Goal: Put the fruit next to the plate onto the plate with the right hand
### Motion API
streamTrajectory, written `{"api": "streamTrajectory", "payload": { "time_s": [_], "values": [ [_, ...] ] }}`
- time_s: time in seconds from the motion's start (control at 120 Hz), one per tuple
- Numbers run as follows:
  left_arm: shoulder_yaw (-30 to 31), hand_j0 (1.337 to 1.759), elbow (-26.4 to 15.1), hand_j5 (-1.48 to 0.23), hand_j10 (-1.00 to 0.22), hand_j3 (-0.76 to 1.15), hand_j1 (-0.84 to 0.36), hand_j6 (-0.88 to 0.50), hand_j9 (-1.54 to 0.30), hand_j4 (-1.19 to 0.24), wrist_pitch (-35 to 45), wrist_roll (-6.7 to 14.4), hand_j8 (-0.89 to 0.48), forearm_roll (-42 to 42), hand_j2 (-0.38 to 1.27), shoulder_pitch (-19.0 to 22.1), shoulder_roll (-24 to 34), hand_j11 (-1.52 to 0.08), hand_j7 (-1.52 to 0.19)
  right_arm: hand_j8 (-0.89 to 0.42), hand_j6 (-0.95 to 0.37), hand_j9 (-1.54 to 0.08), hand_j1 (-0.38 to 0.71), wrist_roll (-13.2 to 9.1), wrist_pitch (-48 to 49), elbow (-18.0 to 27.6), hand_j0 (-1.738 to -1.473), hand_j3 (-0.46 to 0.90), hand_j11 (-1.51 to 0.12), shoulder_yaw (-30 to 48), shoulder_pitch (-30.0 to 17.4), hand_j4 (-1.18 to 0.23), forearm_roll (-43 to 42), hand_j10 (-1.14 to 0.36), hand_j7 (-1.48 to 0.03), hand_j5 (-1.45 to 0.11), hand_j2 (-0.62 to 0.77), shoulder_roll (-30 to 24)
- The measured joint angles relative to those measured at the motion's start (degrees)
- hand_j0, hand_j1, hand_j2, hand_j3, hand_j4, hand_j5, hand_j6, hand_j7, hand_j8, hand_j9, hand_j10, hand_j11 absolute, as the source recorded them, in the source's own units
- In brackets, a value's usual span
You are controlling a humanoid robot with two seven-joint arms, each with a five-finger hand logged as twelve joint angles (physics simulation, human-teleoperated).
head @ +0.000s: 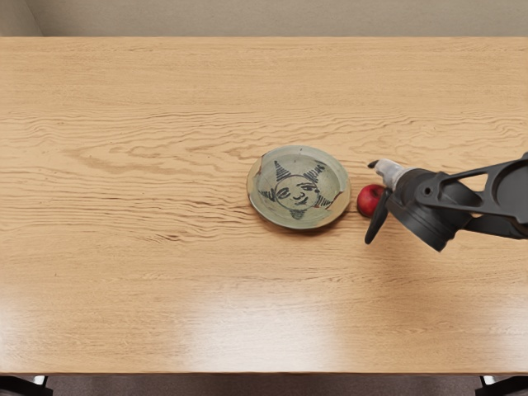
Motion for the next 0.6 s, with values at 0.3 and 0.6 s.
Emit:
{"api": "streamTrajectory", "payload": {
  "time_s": [0.3,0.6],
  "values": [
    [0.0,1.658,0.0,-0.32,-0.24,0.00,0.06,-0.24,-0.32,-0.24,0.0,0.0,-0.24,0.0,0.05,0.0,0.0,-0.32,-0.32,-0.19,-0.19,-0.24,-0.12,0.0,0.0,-1.4,-1.658,0.00,-0.24,0.2,-0.3,-0.19,0.3,-0.19,-0.24,-0.24,-0.04,0.5],
    [0.0,1.658,0.0,-0.32,-0.24,0.00,0.06,-0.24,-0.32,-0.24,0.0,0.0,-0.24,0.0,0.05,0.0,0.0,-0.32,-0.32,-0.28,-0.28,-0.36,-0.02,0.0,0.0,-3.6,-1.658,0.00,-0.36,0.3,-1.2,-0.28,-0.1,-0.28,-0.36,-0.36,-0.05,0.9]
  ]
}}
